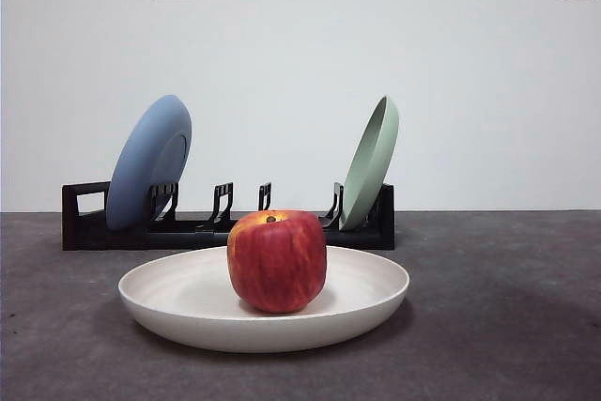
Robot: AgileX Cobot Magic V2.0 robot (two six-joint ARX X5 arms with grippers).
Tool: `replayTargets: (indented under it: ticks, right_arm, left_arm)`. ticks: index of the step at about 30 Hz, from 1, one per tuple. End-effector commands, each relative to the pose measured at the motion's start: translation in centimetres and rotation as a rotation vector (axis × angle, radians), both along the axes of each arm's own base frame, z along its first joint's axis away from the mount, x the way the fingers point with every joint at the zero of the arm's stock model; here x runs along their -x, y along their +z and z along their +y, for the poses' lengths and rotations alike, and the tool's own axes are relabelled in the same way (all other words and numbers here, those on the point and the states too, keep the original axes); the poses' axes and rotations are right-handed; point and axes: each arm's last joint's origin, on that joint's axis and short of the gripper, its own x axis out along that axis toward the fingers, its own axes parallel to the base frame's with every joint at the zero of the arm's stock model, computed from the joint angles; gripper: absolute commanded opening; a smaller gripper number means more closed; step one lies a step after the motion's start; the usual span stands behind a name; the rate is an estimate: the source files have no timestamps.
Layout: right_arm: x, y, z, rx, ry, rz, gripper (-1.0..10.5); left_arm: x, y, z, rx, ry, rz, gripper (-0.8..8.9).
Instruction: Take the yellow plate from the plate rack,put the plate on the table,take the apple from the table,put the apple in the plate
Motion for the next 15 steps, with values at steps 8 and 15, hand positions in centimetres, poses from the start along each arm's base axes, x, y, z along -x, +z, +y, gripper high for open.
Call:
replayTargets:
  ticks: [8, 15]
  right_arm:
    - [0.0, -2.0, 0.0, -0.027, -0.012, 0.085, 0.0]
    - [0.1, -2.5, 0.0, -0.015, -0.009, 0.141, 0.0]
  left_arm:
    - [-0.1, -0.3, 0.0, 0.006, 0.005, 0.008, -0.03]
    - [-0.1, -0.3, 0.0, 0.006, 0.005, 0.01, -0.03]
